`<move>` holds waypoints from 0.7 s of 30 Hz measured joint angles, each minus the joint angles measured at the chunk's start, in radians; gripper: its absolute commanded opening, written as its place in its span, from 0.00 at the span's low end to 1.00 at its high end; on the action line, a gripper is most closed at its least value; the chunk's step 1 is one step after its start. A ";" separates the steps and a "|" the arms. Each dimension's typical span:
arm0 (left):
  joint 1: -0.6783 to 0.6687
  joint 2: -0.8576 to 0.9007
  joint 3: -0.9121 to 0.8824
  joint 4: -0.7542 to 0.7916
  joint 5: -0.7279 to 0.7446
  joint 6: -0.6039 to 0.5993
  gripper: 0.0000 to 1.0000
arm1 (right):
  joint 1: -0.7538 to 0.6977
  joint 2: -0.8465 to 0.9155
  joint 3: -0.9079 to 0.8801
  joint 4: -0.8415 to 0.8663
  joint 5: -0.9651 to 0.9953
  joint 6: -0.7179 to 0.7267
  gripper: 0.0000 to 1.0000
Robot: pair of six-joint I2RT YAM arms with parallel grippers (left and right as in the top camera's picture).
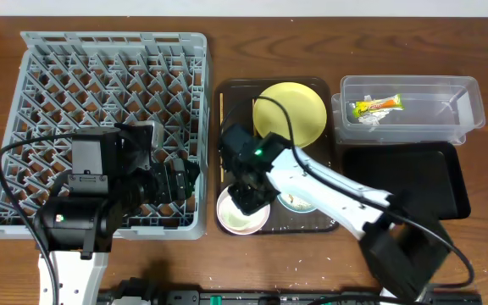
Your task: Sort waste into correct bins and load items into the dishwasher
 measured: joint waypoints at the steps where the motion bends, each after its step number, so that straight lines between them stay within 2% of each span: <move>1: 0.006 0.000 0.000 0.000 0.000 -0.004 0.85 | -0.002 0.005 0.000 -0.002 0.005 0.006 0.01; 6: 0.065 0.000 0.000 0.011 0.031 -0.043 0.86 | -0.050 -0.041 -0.004 -0.014 -0.009 -0.002 0.01; 7: 0.080 0.000 0.000 0.024 0.063 -0.050 0.89 | -0.073 -0.075 -0.005 -0.016 -0.026 -0.018 0.01; 9: 0.109 0.000 0.000 0.060 0.163 -0.061 0.94 | -0.129 -0.167 -0.006 -0.013 -0.081 -0.055 0.01; 12: 0.127 0.000 0.002 0.120 0.309 -0.066 0.95 | -0.231 -0.299 -0.006 0.023 -0.177 -0.098 0.01; 15: 0.129 0.005 0.003 0.195 0.531 -0.076 0.95 | -0.358 -0.405 -0.005 0.156 -0.352 -0.136 0.01; 18: 0.129 0.027 0.003 0.248 0.689 -0.105 0.95 | -0.423 -0.419 -0.003 0.290 -0.584 -0.168 0.01; 21: 0.129 0.051 0.004 0.298 0.810 -0.122 0.95 | -0.415 -0.418 -0.008 0.383 -0.743 -0.193 0.01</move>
